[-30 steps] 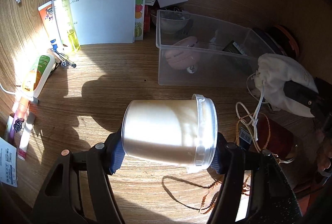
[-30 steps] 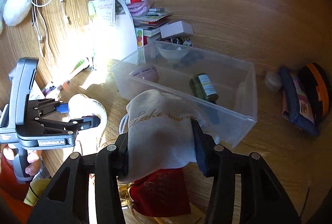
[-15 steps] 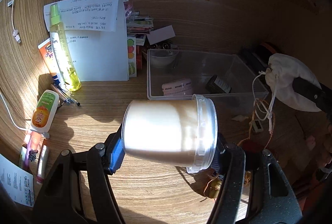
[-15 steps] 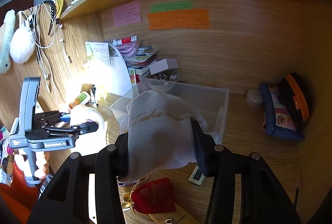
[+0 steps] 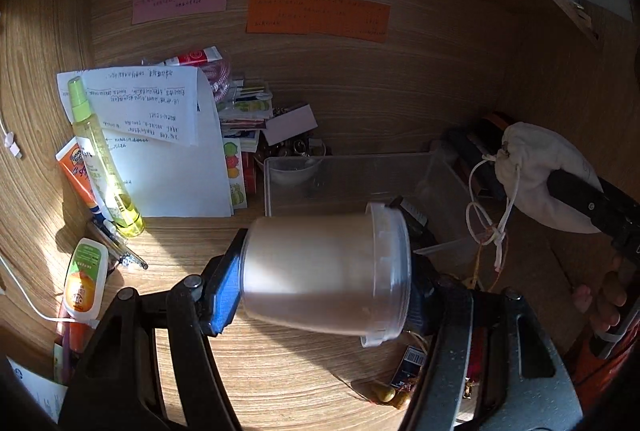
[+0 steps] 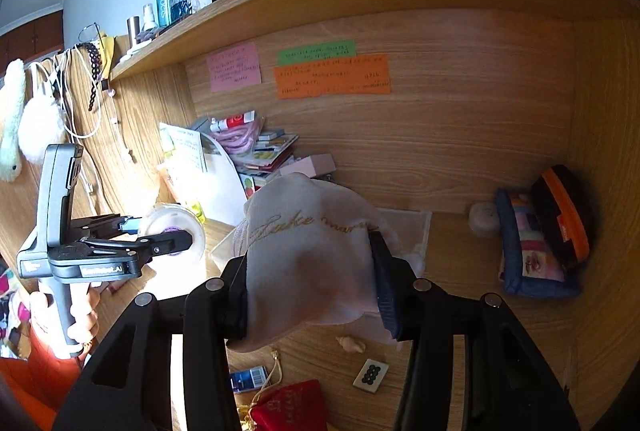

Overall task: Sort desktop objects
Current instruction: 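Carry the tub with the left tool while the right tool carries the bag over the bin, then release the tub from the left tool while the right tool releases the bag into the bin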

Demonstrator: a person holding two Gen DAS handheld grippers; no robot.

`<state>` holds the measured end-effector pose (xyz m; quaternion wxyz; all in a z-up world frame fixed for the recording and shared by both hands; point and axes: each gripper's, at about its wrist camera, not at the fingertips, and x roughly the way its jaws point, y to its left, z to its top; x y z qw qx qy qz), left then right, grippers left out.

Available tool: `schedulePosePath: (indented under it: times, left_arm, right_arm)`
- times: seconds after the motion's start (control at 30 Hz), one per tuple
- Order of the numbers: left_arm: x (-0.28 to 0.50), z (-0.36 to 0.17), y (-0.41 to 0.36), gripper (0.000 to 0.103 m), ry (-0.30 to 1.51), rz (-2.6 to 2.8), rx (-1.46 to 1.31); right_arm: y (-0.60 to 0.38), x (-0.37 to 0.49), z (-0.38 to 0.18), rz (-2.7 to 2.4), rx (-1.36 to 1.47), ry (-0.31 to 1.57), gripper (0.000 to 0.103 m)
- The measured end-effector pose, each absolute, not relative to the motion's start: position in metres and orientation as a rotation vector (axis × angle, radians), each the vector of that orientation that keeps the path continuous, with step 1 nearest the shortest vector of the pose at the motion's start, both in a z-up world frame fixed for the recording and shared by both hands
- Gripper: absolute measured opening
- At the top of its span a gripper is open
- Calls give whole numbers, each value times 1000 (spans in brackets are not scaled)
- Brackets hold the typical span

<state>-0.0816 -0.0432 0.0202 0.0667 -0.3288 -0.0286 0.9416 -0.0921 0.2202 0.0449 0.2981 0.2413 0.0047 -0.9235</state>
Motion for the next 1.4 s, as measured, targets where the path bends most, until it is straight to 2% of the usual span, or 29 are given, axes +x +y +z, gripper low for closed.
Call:
schedulePosePath:
  times: [0.7,1.4]
  left_arm:
    - [-191,5,-30,65,-70,2767,-1135]
    - [-254,-49,-18,65,-6,2711,-1363]
  right_arm:
    - [193,-191,25,-2474,788,4,45]
    - [170,-227,-46,-2459,994,184,46]
